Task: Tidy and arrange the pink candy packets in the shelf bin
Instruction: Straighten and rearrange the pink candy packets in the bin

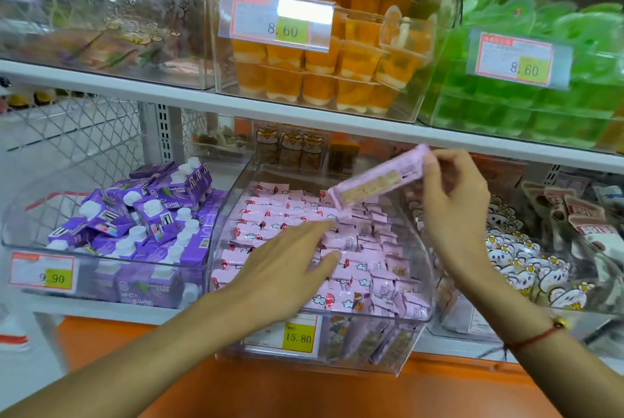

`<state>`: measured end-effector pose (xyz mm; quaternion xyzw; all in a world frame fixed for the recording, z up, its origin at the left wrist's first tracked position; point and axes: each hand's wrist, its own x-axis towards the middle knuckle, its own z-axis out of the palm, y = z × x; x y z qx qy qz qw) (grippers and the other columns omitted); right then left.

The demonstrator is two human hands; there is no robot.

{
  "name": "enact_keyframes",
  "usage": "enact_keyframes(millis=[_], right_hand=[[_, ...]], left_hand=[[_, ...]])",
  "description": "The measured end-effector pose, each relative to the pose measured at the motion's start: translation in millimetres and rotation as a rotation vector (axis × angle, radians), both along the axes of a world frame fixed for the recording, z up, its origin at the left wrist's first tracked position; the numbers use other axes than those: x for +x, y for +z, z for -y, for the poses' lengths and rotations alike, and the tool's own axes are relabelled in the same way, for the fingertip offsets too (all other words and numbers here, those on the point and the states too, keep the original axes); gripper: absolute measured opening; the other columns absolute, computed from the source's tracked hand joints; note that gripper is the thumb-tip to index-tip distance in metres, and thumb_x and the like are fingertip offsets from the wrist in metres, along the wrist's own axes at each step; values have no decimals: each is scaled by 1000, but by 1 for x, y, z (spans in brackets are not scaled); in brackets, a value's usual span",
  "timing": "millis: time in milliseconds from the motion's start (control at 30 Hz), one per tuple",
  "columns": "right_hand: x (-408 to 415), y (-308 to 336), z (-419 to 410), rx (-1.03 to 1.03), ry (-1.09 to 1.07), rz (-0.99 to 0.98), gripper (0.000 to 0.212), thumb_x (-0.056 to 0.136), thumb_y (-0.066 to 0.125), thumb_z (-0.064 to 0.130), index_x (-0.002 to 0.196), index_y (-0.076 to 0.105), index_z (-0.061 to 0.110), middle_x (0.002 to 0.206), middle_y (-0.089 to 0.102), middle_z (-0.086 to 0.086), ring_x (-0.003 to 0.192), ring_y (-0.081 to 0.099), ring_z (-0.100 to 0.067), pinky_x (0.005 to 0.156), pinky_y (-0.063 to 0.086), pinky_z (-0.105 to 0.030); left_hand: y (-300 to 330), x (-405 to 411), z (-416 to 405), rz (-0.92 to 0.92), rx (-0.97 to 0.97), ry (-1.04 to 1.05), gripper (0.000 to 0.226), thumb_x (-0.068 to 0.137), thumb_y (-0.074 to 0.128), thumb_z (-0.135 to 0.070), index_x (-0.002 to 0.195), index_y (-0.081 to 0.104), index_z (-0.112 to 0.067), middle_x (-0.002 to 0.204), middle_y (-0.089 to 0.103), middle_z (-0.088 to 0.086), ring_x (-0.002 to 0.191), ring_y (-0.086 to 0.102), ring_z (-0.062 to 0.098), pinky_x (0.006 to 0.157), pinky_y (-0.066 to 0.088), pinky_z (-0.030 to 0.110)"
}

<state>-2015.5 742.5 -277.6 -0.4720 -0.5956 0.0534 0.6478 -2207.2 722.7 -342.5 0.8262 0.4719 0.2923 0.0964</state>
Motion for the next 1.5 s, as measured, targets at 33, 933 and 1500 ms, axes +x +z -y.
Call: enact_keyframes(millis=[33,933,1500], right_hand=[[0,-2,4,-104,79,-173,13,98,48,13,91,57,8,79,66,0,61,62,4,56,47,-10],[-3,-16,37,-317,448,457,25,91,60,23,115,56,29,98,62,21,96,57,-3,87,45,-23],[10,-34,13,-136,200,626,58,95,53,21,135,16,40,99,62,12,75,67,-8,71,56,-42]], left_hand=[[2,1,1,111,13,17,56,94,45,-47,142,17,-44,138,42,-17,104,53,5,83,47,31],[38,7,6,977,-413,-69,24,88,56,-46,91,71,-27,88,74,-12,80,71,5,60,56,19],[-7,-9,-9,-213,33,-14,48,97,33,-51,137,45,-28,144,43,-11,130,34,8,106,30,28]])
